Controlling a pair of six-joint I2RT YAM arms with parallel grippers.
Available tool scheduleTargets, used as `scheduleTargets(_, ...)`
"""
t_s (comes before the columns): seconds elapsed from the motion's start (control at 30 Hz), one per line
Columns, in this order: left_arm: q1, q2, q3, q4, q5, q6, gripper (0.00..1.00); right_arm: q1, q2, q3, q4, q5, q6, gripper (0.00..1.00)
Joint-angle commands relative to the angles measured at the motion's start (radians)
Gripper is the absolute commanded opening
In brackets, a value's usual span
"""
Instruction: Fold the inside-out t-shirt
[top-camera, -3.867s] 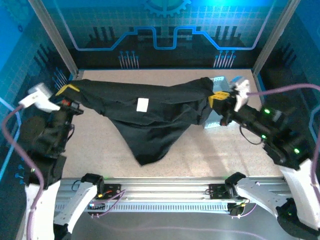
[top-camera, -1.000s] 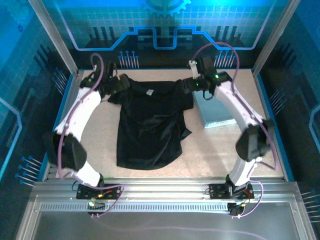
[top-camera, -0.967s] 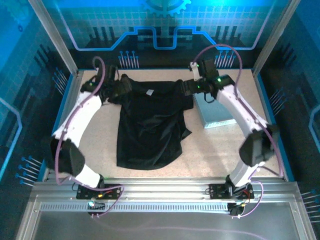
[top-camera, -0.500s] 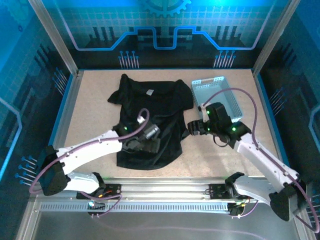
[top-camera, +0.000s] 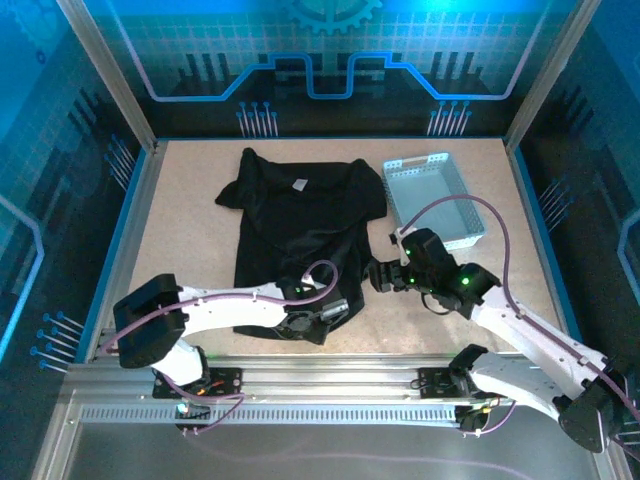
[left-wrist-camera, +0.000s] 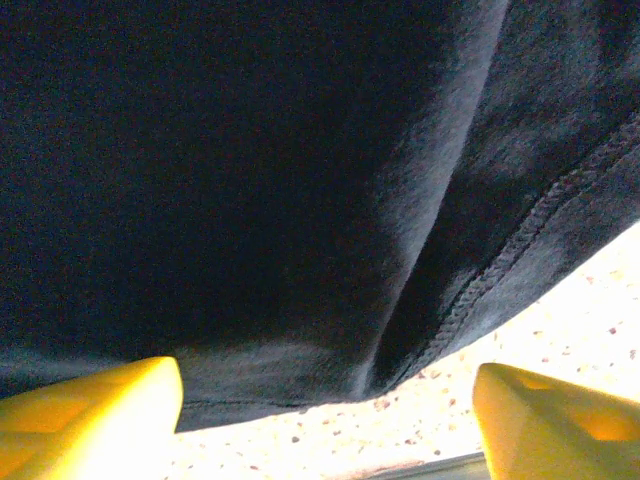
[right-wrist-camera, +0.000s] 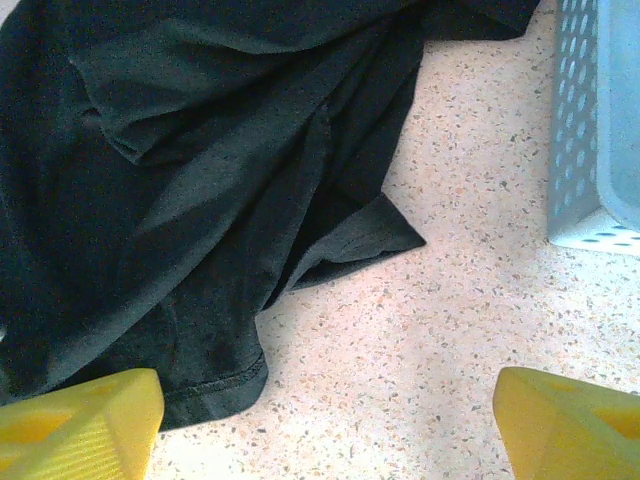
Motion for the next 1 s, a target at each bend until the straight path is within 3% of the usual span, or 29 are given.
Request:
scheduleTargets(0.0,-0.002,0.049,-0.023,0.051,-0.001,-0.022,0.71,0.027,-0.024,-0.028,0.007,0.028,0.038,0.88)
scheduleTargets(0.13,0.001,0.098,-0.003,0.053,-0.017,-0.030,0.48,0.054,-0.027,-0.037,0.005,0.038,0.053,0.87)
scheduleTargets(0.33,0.013,0.017,0.010,0.067,-0.059,-0.001,0.09,0.083,-0.049,-0.061,0.006,0.048,0.059,0.87)
scheduleTargets(0.4,0.020,-0.030,0.027,0.076,-0.063,0.023,0.00,0.096,-0.059,-0.075,0.019,0.045,0.061,0.88)
scheduleTargets(0.67,0.104,-0.223,0.162,0.059,-0.094,0.116,0.00,0.265,-0.058,-0.159,0.185,0.044,0.094,0.85)
scheduleTargets(0.8,0.160,-0.258,0.238,0.048,-0.075,0.155,0.00,0.385,0.012,-0.219,0.404,0.026,0.126,0.79)
scheduleTargets(0.97,0.192,-0.263,0.297,0.037,-0.061,0.181,0.00,0.445,0.203,-0.243,0.705,-0.006,0.178,0.65)
